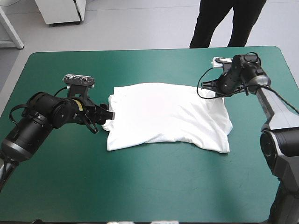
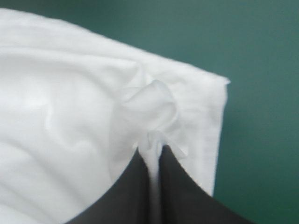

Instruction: Fold the cloth

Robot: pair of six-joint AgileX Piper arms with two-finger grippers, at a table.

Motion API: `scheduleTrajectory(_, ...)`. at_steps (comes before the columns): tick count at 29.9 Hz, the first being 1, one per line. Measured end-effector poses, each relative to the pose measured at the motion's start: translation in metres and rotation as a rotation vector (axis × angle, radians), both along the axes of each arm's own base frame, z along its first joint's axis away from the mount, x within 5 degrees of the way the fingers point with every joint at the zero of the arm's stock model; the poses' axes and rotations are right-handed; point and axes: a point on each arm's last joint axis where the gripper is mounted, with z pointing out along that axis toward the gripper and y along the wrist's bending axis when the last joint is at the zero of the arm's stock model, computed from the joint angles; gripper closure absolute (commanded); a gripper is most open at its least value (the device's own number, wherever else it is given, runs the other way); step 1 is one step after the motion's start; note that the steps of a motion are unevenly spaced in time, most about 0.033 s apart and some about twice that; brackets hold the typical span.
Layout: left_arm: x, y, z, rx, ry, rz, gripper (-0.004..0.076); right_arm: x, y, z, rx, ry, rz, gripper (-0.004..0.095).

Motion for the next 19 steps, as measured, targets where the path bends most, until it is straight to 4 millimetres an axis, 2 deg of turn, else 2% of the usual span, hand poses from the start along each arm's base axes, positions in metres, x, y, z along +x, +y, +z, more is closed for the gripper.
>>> scheduleTrajectory(7, 0.000, 0.000, 0.000, 0.000, -0.001, 0.000, 0.0218, -0.006, 0.055, -0.001, 0.033, -0.034, 0.114, 0.0925)
scheduleTrajectory(12, 0.000, 0.000, 0.000, -0.001, -0.001, 0.000, 0.0218, -0.004, 0.073, -0.020, 0.043, 0.002, 0.131, 0.0916)
scheduleTrajectory(14, 0.000, 0.000, 0.000, -0.001, -0.001, 0.000, 0.0218, -0.001, 0.075, -0.032, 0.054, 0.036, 0.126, 0.0864)
scheduleTrajectory(17, 0.000, 0.000, 0.000, -0.001, -0.001, 0.000, 0.0220, 0.000, 0.080, -0.050, 0.077, 0.101, 0.141, 0.0694)
scheduleTrajectory(19, 0.000, 0.000, 0.000, -0.001, -0.001, 0.000, 0.0235, -0.001, 0.081, -0.051, 0.095, 0.120, 0.156, 0.0564)
